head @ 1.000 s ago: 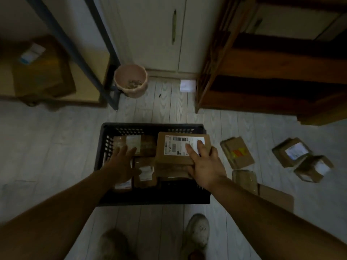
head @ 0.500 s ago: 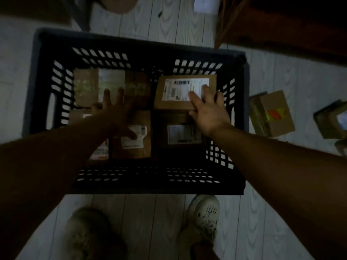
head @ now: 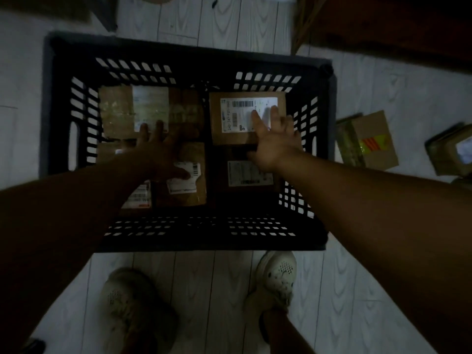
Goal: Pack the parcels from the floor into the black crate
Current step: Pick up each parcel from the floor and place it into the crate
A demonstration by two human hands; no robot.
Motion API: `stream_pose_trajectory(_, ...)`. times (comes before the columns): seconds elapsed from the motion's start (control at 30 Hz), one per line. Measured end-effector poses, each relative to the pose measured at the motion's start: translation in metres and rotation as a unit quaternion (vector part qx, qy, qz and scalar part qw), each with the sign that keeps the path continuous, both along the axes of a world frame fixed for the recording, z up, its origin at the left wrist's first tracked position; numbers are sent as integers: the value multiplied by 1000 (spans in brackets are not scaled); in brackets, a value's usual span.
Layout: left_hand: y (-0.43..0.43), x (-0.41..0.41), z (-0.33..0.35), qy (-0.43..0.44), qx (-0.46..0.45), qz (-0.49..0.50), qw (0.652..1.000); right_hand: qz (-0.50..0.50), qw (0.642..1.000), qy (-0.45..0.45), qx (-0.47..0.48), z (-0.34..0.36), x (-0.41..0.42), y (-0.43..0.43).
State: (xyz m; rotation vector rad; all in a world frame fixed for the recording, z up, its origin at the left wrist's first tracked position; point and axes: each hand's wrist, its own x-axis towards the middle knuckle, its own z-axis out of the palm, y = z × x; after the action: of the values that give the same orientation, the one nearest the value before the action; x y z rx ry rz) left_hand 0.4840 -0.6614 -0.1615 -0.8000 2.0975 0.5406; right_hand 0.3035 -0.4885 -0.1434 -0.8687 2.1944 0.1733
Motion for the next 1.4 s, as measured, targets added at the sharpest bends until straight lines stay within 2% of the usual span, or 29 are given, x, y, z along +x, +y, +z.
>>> stream_pose_trajectory(0.23, 26, 8, 169, 25, -10, 69, 997, -69, 995, -65, -23, 160, 16, 29)
stream_pose_trajectory(0.43, 69, 32, 333, 34, -22, 75, 996, -95, 992, -69, -51, 327, 8, 75)
stream_pose_trajectory(0.6, 98, 31, 449, 123, -74, 76, 987, -60, 995, -34, -66, 439, 3, 116)
stream_pose_trajectory(0.7, 111, 29, 502, 157, -99, 48, 982, -77, 992, -17, -96, 491, 0, 143)
stream_pose_trajectory(0.8, 126, 20, 542, 165, -101, 57, 979, -109, 988, 17, -111, 537, -1, 182)
stream_pose_trajectory(1.03, 199, -13, 617, 256, -76, -13, 964, -187, 972, 119, -76, 610, 15, 300)
stream_pose_trajectory(1.4, 375, -92, 689, 293, 0, -120, 948, -260, 948, 163, -88, 667, 12, 490)
